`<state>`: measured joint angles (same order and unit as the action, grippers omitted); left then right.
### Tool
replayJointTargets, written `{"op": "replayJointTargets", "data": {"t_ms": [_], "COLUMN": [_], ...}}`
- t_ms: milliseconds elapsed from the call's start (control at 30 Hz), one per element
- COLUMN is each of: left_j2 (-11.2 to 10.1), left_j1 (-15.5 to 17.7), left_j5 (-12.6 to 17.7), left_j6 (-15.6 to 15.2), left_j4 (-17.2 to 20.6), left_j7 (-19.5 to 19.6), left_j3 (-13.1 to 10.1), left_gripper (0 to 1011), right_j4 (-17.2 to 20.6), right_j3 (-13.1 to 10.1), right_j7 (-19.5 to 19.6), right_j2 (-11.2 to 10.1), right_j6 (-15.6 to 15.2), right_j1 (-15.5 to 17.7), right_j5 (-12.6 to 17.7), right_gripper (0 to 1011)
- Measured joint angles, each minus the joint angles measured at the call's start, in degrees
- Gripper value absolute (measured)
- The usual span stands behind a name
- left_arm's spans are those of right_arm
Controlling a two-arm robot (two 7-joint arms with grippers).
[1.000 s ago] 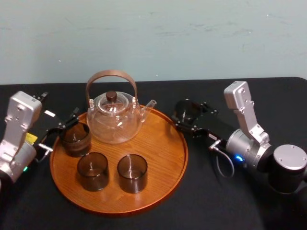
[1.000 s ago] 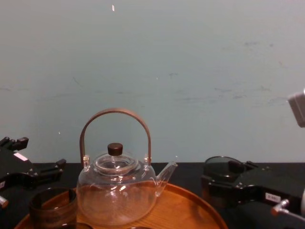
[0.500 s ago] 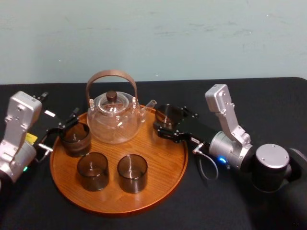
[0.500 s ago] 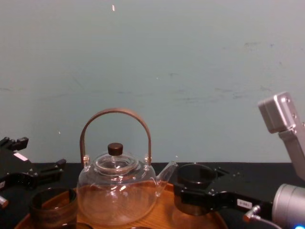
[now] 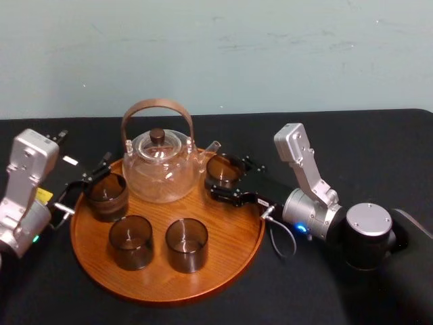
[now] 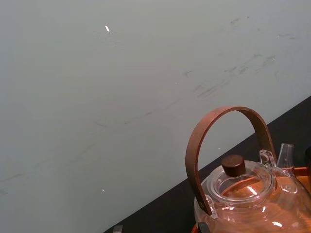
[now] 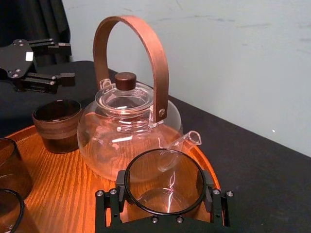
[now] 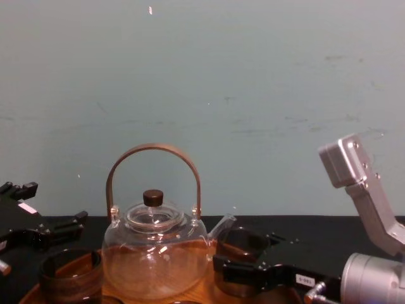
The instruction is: Pick up the glass from the table and place it on the tray.
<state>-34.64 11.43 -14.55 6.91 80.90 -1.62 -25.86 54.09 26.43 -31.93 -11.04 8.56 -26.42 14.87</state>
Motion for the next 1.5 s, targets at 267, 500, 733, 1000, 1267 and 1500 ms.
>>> {"op": "replayJointTargets", "data": {"t_ms": [267,500,733,1000,1267,1500], "left_j2": [0.0,0.0,0.0,0.0,0.0,0.0], "left_j1": [0.0,0.0,0.0,0.0,0.0,0.0], "left_j5": [0.0,0.0,0.0,0.0,0.0,0.0], "left_j6": [0.0,0.0,0.0,0.0,0.0,0.0], "left_j4": [0.0,0.0,0.0,0.0,0.0,0.0], "left_j7": [0.0,0.0,0.0,0.0,0.0,0.0], "left_j3": [0.0,0.0,0.0,0.0,0.0,0.0], "left_gripper": [1001,1001,1002,1001,1001,1001], "right_j4": [-2.89,-4.07,-4.4,-4.33,-4.32,-4.3], "right_j3": [0.8,1.27,1.37,1.35,1.33,1.29], "right_j7": [-0.44,-0.49,-0.04,-0.04,-0.05,-0.06], "right_j2": [0.85,1.31,1.54,1.48,1.43,1.4], "right_j6": [0.55,0.91,1.16,1.15,0.98,0.98], "right_j1": [-1.2,-1.61,-1.66,-1.63,-1.58,-1.55], "right_j5": [-0.31,-0.78,-1.24,-1.24,-1.3,-1.3], "right_gripper": [905,905,905,905,1002,1002]}}
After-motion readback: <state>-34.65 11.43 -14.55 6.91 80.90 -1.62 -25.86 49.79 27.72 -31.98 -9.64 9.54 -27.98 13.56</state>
